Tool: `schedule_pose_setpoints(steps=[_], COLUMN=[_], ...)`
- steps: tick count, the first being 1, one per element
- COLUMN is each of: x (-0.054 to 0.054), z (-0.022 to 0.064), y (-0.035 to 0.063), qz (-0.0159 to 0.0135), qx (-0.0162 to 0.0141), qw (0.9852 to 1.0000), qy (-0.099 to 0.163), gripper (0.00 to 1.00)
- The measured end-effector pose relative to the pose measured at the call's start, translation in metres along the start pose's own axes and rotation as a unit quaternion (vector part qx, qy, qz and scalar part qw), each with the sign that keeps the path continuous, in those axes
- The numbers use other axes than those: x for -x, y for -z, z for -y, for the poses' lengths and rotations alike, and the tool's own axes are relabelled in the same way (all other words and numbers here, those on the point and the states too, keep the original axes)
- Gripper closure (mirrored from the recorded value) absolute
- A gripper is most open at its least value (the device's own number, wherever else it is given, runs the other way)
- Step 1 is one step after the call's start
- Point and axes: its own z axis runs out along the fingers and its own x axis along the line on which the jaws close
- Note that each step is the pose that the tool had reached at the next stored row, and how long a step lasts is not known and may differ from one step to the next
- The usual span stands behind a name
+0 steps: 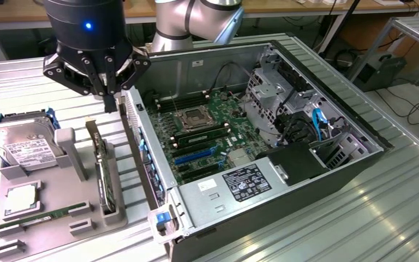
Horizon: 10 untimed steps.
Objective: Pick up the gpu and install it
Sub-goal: 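Reach for the gpu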
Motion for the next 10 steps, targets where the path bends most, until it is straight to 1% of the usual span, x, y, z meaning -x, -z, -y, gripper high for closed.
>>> schedule_pose_setpoints(steps=[10], x=[0.0002], z=[0.0019], y=[0.0000], qz=[0.0000], qx=[0.0000], qw=[1.0000], qy=[0.000], gripper=[0.89])
